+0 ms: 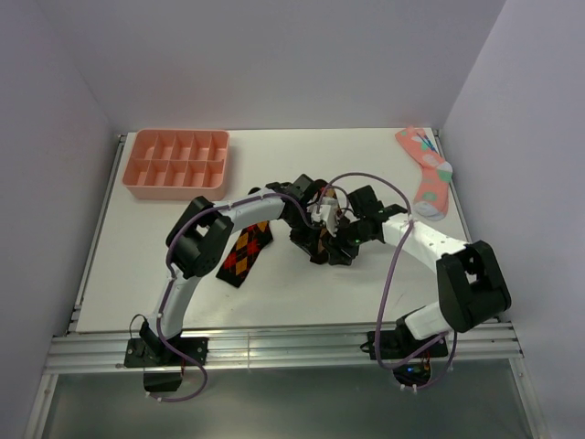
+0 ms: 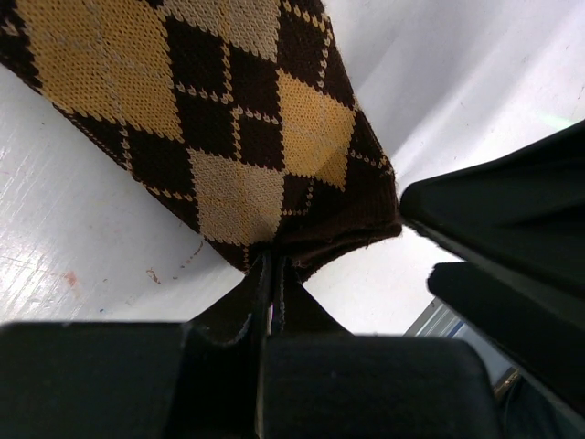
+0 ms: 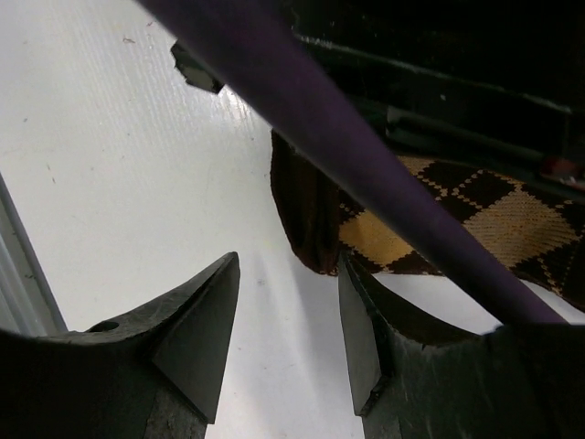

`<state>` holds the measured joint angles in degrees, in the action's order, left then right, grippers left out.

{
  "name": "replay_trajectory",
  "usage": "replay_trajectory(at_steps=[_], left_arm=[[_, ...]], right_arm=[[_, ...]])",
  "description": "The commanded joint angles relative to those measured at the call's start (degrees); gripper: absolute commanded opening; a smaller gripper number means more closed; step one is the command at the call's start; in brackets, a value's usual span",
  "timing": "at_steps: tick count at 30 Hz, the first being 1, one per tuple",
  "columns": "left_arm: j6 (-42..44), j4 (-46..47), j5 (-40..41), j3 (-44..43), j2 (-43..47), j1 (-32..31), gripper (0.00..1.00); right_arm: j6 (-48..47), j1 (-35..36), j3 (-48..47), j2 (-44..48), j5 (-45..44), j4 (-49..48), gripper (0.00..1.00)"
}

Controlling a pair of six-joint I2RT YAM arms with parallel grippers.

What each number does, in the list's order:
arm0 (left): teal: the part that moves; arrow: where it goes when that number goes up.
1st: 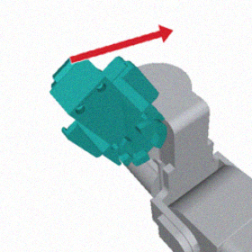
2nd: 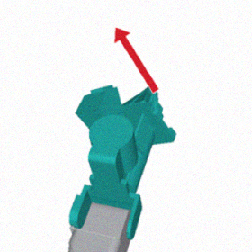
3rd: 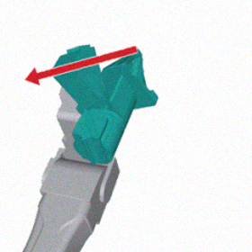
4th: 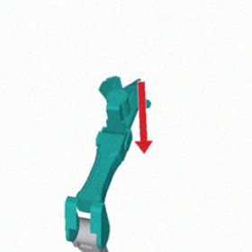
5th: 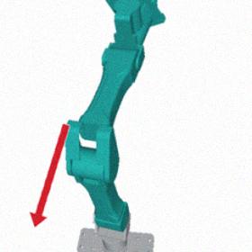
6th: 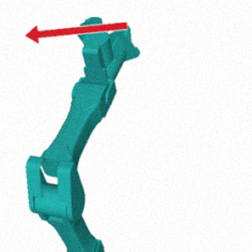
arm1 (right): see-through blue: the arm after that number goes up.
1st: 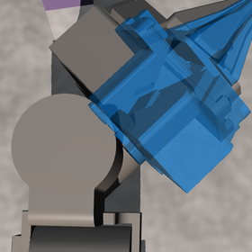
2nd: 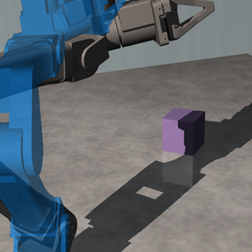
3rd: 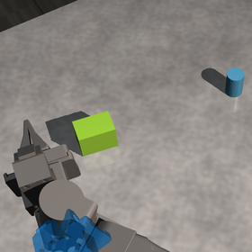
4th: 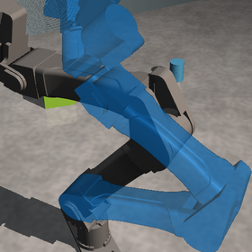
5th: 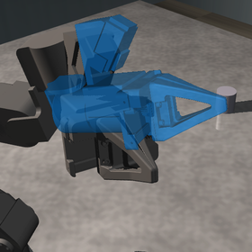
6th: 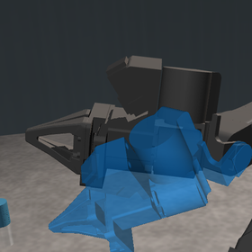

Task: Roll the socks
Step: Roll the sock at the center of the board.

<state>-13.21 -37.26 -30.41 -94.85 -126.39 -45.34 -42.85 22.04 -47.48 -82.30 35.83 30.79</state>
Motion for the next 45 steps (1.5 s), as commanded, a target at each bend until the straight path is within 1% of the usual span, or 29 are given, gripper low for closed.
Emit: replay_trajectory(at_steps=[1,9,12,18,21,22,24,26,28,30,31,33,35,37,38,40,42,45], left_arm=[[1.08,0.25,-1.40,0.10,-0.61,-0.45,0.00],[1.17,0.17,-1.14,0.02,-0.53,-0.45,0.01],[1.08,0.34,-1.14,0.01,-0.61,-0.36,0.00],[0.82,0.78,-1.14,0.28,-0.53,-0.36,0.00],[0.73,0.87,-1.23,0.54,-0.35,-0.27,0.00],[0.56,0.96,-1.14,0.63,-0.18,-0.36,0.00],[0.03,1.13,-1.40,0.98,0.00,-0.27,0.00],[-0.58,2.10,-1.32,1.68,0.44,-0.19,0.00],[-2.16,2.71,-0.88,2.30,1.23,-0.19,0.00],[-4.87,4.47,-0.26,3.79,2.28,-0.19,0.00],[-5.85,5.26,0.26,4.32,2.72,-0.27,0.00],[-9.26,8.24,0.62,6.34,4.04,-0.27,0.00],[-12.69,11.57,0.88,8.35,5.35,-0.19,0.01],[-15.16,14.39,1.49,9.85,6.32,-0.19,0.04],[-16.39,15.62,1.76,11.34,6.76,-0.19,0.08],[-20.17,19.66,2.64,13.01,8.43,-0.27,0.09],[-22.89,23.00,4.30,15.21,9.84,-0.19,0.13],[-25.36,26.44,6.67,18.11,11.68,-0.27,0.13]], right_arm=[[1.45,2.12,-1.82,-1.37,-1.73,-3.54,0.55],[4.09,4.24,-2.35,-4.18,-4.89,-6.00,0.54],[4.96,4.24,-2.35,-4.80,-5.60,-6.88,0.51],[5.50,4.24,-1.65,-6.20,-6.65,-7.84,0.48],[6.29,4.24,-1.03,-6.29,-7.09,-8.72,0.43],[6.46,4.24,-0.77,-6.29,-7.36,-8.99,0.39],[7.34,4.24,-0.77,-6.55,-7.71,-9.16,0.34],[8.39,4.24,-0.51,-6.64,-8.23,-9.51,0.26],[9.45,4.15,0.37,-6.21,-8.94,-10.65,0.16],[11.20,4.06,1.16,-5.59,-10.52,-11.71,0.12],[11.82,4.06,1.95,-5.33,-11.04,-12.58,0.08],[12.96,3.80,3.09,-4.45,-11.57,-13.46,0.05],[13.93,3.01,4.06,-3.49,-11.49,-14.08,0.04],[14.28,2.57,4.50,-3.04,-11.66,-14.61,0.04],[14.98,2.39,4.59,-2.87,-11.93,-14.79,0.03],[15.34,1.78,4.68,-2.69,-11.67,-14.79,0.02],[15.87,0.64,4.42,-3.21,-11.31,-14.44,0.01],[16.22,-1.38,3.28,-4.35,-9.65,-12.77,0.01]])
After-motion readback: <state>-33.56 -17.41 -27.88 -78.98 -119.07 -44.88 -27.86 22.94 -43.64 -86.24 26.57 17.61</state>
